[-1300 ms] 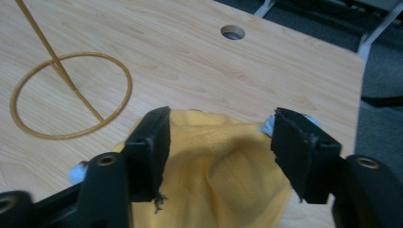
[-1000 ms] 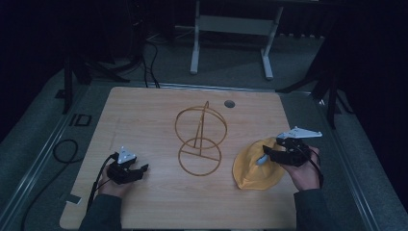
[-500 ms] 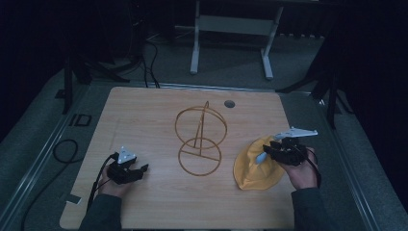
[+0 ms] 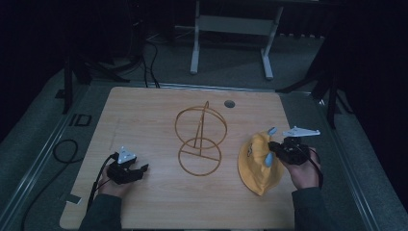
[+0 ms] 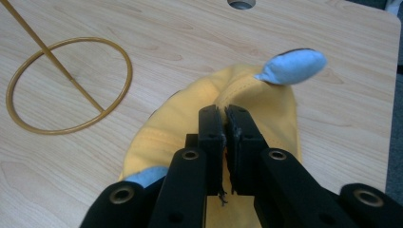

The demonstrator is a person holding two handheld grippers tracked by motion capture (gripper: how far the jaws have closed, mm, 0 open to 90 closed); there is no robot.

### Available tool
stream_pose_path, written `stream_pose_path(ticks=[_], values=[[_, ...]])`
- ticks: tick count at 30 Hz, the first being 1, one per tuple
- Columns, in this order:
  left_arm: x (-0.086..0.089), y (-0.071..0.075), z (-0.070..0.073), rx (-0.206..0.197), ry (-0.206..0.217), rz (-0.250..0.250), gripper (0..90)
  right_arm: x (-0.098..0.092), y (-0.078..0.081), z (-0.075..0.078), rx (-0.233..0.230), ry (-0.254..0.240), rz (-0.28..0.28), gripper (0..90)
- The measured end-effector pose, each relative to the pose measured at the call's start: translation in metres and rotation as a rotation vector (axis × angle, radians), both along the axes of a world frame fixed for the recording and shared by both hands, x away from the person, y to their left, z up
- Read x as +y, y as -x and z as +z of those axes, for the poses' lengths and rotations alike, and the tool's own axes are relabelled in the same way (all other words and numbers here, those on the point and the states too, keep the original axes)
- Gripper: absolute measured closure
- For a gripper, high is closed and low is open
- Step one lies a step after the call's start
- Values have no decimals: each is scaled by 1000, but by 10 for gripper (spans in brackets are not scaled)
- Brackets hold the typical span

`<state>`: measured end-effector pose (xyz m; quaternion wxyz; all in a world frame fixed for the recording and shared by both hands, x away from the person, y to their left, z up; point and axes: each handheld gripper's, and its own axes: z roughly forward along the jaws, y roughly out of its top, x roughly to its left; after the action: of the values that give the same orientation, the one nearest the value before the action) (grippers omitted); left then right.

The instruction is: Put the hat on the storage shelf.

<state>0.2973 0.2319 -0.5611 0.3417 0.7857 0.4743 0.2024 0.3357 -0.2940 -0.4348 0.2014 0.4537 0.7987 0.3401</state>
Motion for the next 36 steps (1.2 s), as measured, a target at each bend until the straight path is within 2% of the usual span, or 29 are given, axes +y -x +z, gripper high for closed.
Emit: stream_pose_path(ticks=[8, 26, 36], values=[[0, 0, 0, 0, 0, -1, 402, 5, 0, 8, -15, 36, 18, 861], [0, 0, 0, 2, -1, -1, 401, 8, -1, 29, -36, 63, 57, 861], [0, 0, 0, 0, -1, -2, 402, 14, -5, 41, -44, 79, 99, 861]])
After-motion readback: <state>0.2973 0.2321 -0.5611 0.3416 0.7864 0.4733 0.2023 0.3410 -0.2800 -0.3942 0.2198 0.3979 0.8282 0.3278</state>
